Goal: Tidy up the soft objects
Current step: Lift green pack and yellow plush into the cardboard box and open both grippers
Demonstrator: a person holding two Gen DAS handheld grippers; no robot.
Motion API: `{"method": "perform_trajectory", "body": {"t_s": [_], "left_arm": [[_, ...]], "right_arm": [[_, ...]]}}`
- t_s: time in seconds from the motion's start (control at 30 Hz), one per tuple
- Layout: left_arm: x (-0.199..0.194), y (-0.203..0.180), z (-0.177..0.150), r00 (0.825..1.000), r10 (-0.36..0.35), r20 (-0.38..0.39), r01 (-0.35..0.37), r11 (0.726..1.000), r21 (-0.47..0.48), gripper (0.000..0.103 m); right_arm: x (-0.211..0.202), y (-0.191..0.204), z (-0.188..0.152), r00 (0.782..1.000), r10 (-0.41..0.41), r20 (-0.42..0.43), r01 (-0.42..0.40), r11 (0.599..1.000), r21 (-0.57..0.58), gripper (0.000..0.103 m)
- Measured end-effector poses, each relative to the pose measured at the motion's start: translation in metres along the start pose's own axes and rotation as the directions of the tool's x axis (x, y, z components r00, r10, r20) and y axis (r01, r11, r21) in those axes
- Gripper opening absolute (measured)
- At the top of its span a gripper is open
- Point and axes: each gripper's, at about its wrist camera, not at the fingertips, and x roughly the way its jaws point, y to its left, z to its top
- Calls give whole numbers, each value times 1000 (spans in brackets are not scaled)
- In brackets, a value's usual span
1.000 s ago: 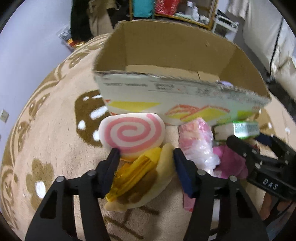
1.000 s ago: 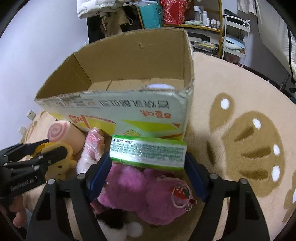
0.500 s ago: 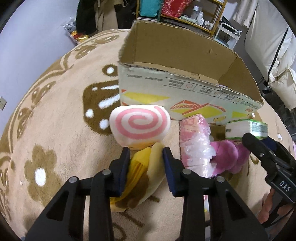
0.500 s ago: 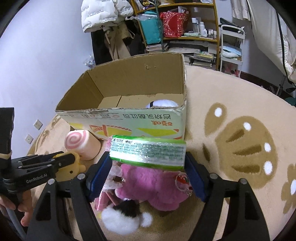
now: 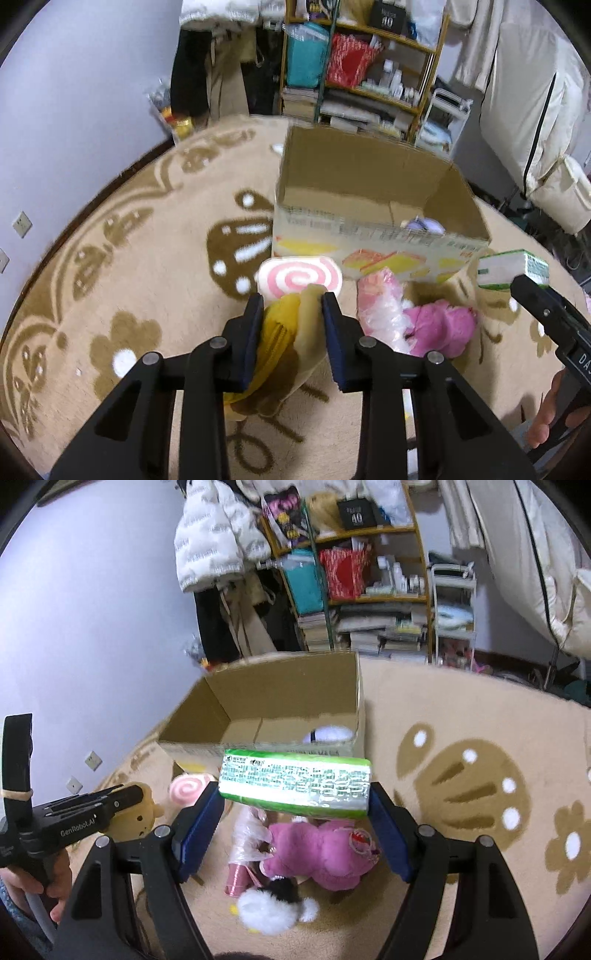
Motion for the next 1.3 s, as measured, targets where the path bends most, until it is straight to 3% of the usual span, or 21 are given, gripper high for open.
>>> {"method": "perform_trajectory", "body": {"t_s": [0.23, 0.5, 0.77, 1.0, 1.17, 1.3], "left_arm": [[-42, -1, 19, 986, 4, 167, -12, 999, 46, 30], [-71, -9, 42, 948, 4, 319, -40, 994, 105, 30], [-62, -20, 56, 935, -4, 354, -48, 989, 137, 31], [-49, -39, 67, 903, -13, 429, -80, 977, 199, 31], [-41, -50, 76, 896, -37, 442, -73, 971, 228, 31], [-30, -52, 82, 902, -46, 429, -60, 971, 231, 31]], "right_arm": [[-34, 12, 7, 992, -20, 124, 27, 998, -57, 82], [-44, 18, 21, 980, -13, 197, 30, 996, -84, 82], [-38, 17, 30, 976, -14, 218, 35, 995, -95, 82], [-22, 13, 47, 972, -11, 235, 34, 995, -95, 82], [-9, 9, 57, 968, -23, 249, 50, 994, -102, 82], [5, 5, 62, 972, -24, 232, 52, 992, -114, 82]]}}
